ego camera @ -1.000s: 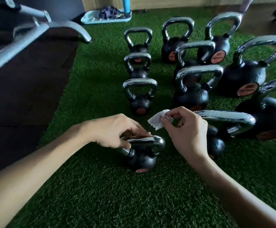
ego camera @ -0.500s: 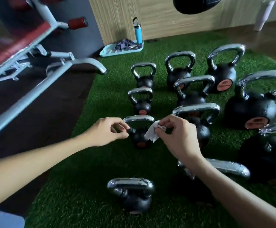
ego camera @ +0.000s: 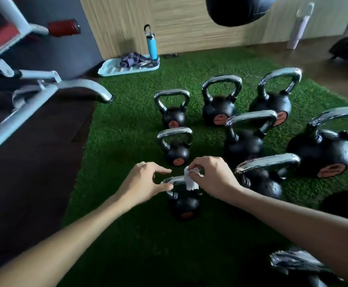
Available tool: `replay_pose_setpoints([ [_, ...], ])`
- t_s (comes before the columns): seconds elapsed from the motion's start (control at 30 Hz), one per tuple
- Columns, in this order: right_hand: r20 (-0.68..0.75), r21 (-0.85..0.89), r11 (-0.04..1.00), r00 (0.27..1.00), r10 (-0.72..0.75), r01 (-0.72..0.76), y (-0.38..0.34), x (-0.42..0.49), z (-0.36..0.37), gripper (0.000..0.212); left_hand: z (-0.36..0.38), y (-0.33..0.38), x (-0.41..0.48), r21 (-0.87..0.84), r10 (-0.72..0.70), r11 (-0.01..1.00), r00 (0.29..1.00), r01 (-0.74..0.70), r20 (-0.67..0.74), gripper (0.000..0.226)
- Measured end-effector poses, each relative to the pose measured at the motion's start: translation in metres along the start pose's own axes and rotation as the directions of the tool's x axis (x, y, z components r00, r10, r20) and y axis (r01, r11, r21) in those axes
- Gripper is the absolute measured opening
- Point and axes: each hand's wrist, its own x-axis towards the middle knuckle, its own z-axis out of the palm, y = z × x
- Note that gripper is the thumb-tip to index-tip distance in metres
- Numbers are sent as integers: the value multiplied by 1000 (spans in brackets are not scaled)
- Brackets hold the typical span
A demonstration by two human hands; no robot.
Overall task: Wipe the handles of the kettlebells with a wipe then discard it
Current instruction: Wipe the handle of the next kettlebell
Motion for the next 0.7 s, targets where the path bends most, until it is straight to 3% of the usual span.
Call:
replay_pose_setpoints([
  [0.1,-81,-27,999,997,-21,19,-2,6,23,15,15,-23,20,-68,100,993,995,-100,1,82],
  [0.27,-228,-284,956,963,-143,75,-10,-4,45,13,21,-37,29,-218,128,967,991,-132,-34,49],
  [0.43,-82,-416,897,976,-200,149,-24,-11,51,20,31,-44,27,-221,113,967,992,-124,-62,36],
  [0.5,-74,-439,884,974,-215,162,-20,-10,50,19,30,-44,27,-203,115,971,991,-125,-61,36],
  [0.63,-248,-371,928,959,-135,35,-3,-14,44,17,22,-37,28,-129,138,981,989,-143,-43,34],
  [0.7,-263,-336,942,958,-111,17,-8,-18,53,22,20,-35,30,-106,154,982,988,-156,-26,35],
])
